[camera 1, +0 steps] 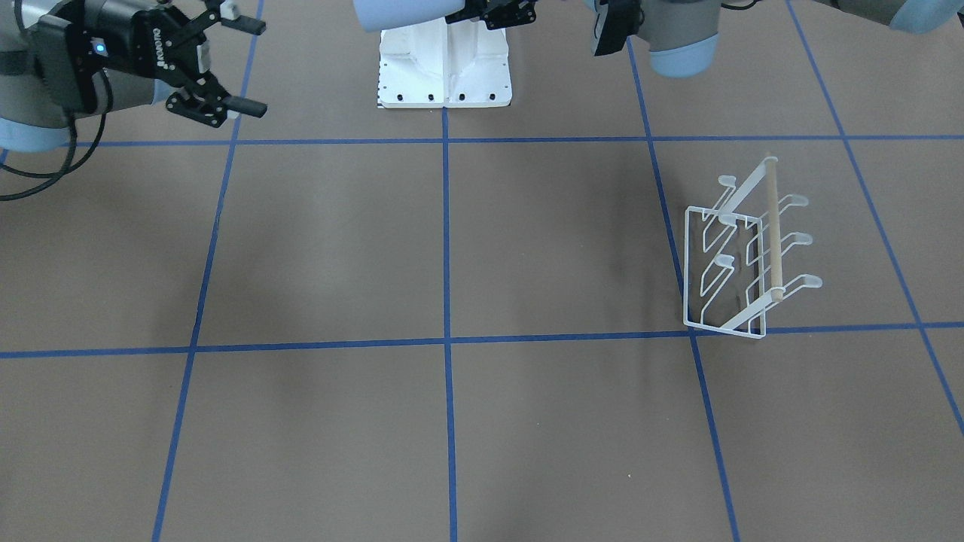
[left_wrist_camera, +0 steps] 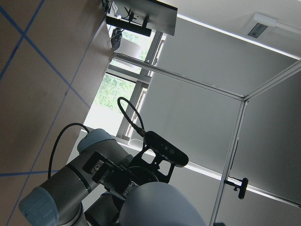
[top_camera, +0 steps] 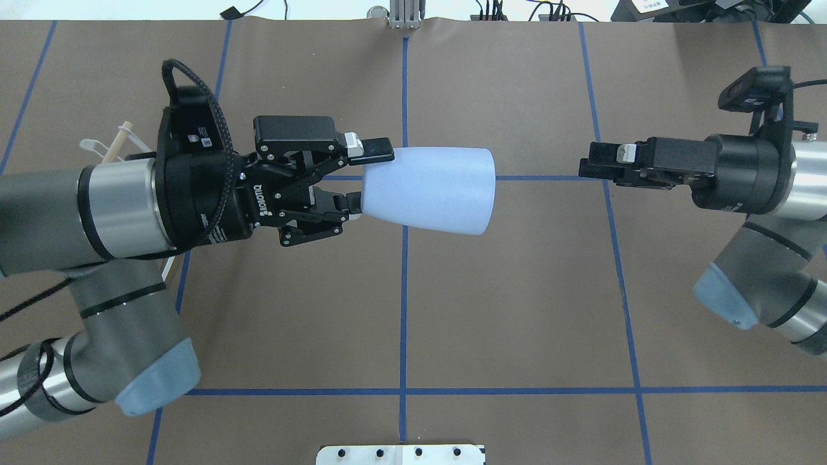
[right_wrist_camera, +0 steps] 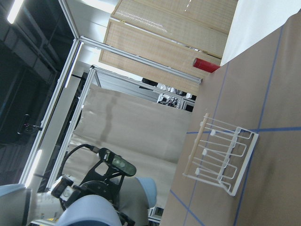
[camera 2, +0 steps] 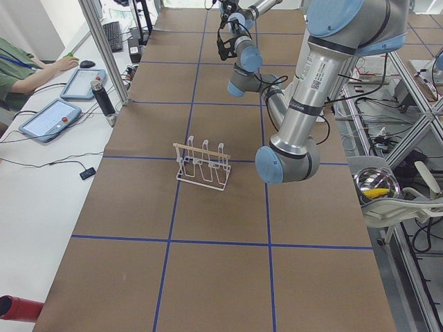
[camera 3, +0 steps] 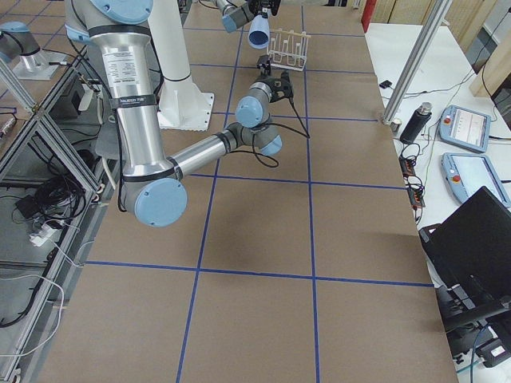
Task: Hang cup on cup holder
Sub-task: 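Carry the cup toward the rack with the left gripper while the right withdraws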
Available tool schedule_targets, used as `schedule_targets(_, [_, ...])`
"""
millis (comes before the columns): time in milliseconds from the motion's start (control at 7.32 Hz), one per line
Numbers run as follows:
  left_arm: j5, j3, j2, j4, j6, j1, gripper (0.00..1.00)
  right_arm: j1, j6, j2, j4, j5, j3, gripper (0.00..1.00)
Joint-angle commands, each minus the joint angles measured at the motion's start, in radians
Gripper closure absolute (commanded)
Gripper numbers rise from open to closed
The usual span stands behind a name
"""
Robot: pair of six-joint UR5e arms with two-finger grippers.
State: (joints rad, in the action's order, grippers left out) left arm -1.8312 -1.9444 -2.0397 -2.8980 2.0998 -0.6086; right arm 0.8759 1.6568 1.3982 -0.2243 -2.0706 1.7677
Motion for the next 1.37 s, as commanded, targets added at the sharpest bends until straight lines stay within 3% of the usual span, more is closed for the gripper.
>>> schedule_targets(0, [-0.21,-0.002,-0.002,0.223,-0.158,-0.178,1.0,0.142,-0.127,0.01,0.008,-0.095,-0.139,0.0])
schedule_targets(273, [-0.327,-0.004,0.006,0.421,-0.345,-0.294,1.0,0.246,-0.309,0.007,0.104,-0.106,-0.243,0.0])
schedule_targets(683, [-0.376,-0.066,0.006,0.781,-0.687,-0.41,1.0,0.418,-0.913,-0.005,0.696,-0.07,-0.237,0.0])
schedule_targets(957, [-0.373,-0.157,0.025,1.103,-0.975,-0.469,1.0,0.491,-1.31,-0.001,0.961,-0.045,-0.238,0.0])
schedule_targets(1230, [-0.361,-0.224,0.039,1.422,-1.302,-0.514,1.0,0.502,-1.347,0.028,1.121,-0.065,-0.238,0.0])
